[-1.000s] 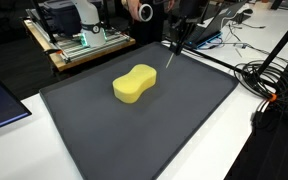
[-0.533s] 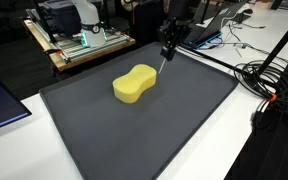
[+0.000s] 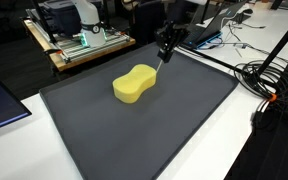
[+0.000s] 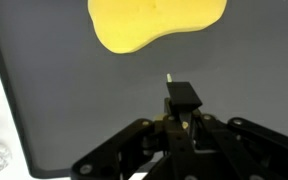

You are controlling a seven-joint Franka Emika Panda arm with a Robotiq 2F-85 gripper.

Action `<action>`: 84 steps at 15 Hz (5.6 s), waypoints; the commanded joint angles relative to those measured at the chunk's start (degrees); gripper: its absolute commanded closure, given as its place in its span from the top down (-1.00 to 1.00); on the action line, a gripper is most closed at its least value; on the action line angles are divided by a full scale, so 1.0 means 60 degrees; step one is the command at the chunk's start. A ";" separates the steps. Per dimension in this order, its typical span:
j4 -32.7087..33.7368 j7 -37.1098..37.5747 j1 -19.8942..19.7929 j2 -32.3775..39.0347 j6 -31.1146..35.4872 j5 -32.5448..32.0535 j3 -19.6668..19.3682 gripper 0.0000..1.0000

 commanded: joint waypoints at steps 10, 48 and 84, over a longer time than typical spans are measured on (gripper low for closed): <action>0.4972 0.0260 -0.2312 0.3418 -0.2611 0.2935 -0.0321 -0.94; -0.5547 -0.2923 -0.4016 -0.3825 0.1001 0.6089 -0.1141 -0.94; -0.8403 -0.2525 -0.0388 -0.5327 0.4829 0.4090 -0.0095 -0.75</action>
